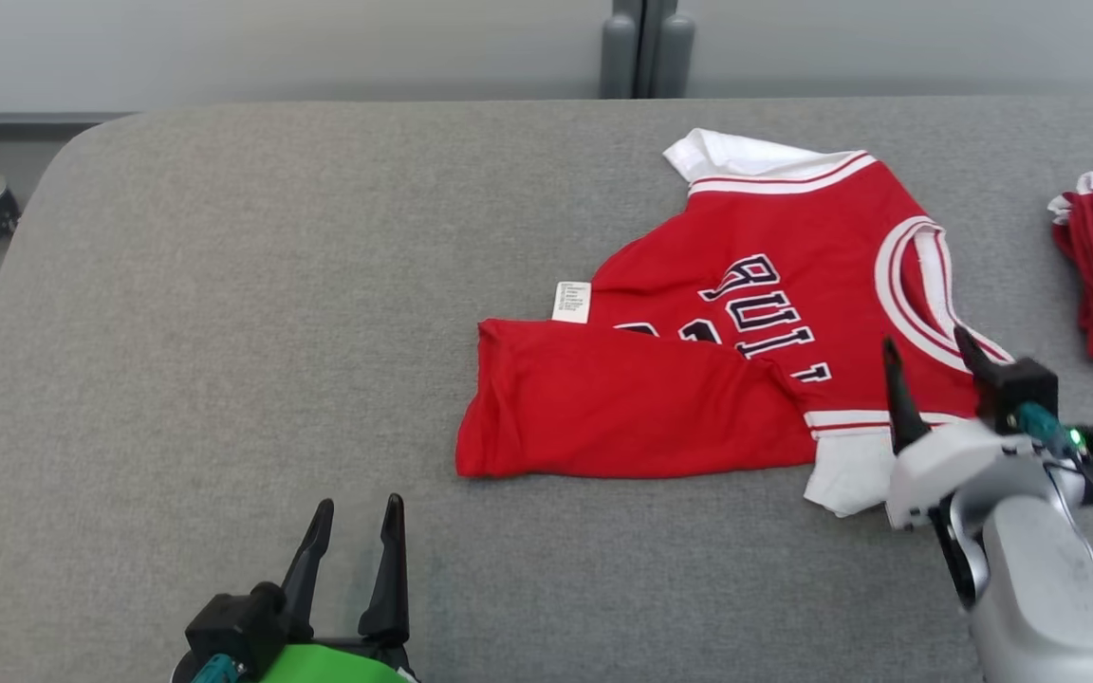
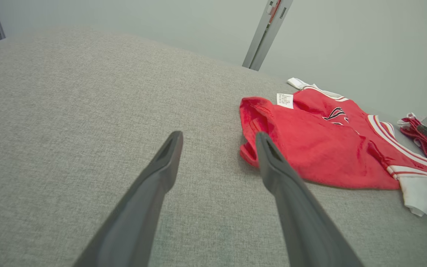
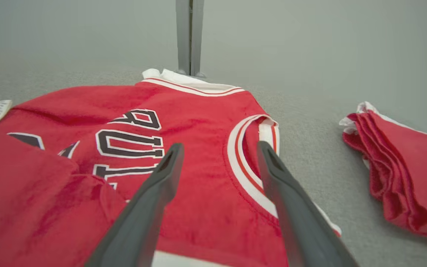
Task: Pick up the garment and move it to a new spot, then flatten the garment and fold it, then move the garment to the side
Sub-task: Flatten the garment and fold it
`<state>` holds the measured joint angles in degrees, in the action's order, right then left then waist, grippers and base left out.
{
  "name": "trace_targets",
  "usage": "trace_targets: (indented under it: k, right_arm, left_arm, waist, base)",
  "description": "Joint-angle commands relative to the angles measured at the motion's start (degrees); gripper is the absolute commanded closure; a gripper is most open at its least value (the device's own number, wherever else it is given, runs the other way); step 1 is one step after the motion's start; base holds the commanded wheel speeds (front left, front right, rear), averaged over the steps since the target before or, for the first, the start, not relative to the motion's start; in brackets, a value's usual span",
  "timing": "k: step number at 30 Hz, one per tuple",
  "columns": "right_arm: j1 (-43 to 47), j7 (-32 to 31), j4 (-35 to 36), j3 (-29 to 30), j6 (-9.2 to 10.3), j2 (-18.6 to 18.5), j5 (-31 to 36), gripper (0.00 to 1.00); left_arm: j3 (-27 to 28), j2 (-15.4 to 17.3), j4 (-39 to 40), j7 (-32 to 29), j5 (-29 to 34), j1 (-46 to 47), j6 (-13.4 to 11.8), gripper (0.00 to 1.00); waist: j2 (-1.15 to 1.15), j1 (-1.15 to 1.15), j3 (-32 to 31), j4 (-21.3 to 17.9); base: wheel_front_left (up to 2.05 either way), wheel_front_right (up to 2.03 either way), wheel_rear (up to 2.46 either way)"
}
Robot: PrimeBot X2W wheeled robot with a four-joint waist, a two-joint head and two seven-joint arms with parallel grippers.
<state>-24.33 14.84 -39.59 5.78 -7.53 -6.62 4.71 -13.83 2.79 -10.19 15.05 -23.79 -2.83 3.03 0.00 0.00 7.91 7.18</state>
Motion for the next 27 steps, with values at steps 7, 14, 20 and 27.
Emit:
trace_targets:
  k: [7, 14, 20, 27]
  right_arm:
    - [15.6, 0.3, 10.0, 2.4, 0.09, 2.4, -5.0, 0.00]
    - [22.3, -3.2, 15.6, -0.7, 0.09, 3.5, -8.4, 0.00]
    - [20.5, -5.1, 14.4, -3.4, 0.09, 3.7, -10.5, 0.00]
    - [17.9, -4.9, 10.2, -4.7, 0.09, 3.6, -12.6, 0.00]
  left_arm:
    - [0.5, 0.2, 0.4, 0.2, 0.7, -1.8, -0.3, 0.00]
    - [0.2, 0.2, 0.6, 0.2, 0.5, -1.7, -0.3, 0.00]
    - [-0.1, 0.2, 0.1, 0.2, 1.0, -0.1, 0.1, 0.00]
    - [-0.2, 0.2, -0.6, 0.2, 0.8, 0.6, 0.5, 0.00]
  waist:
    - [0.00, 0.00, -3.6, -4.4]
    - [0.00, 0.00, -2.4, -5.9]
    - [0.00, 0.00, -1.4, -5.5]
    - [0.00, 0.00, -0.8, -3.7]
  base:
    - [0.00, 0.00, 0.00]
    - [0.00, 0.00, 0.00]
    - [0.00, 0.00, 0.00]
    - [0.00, 0.00, 0.00]
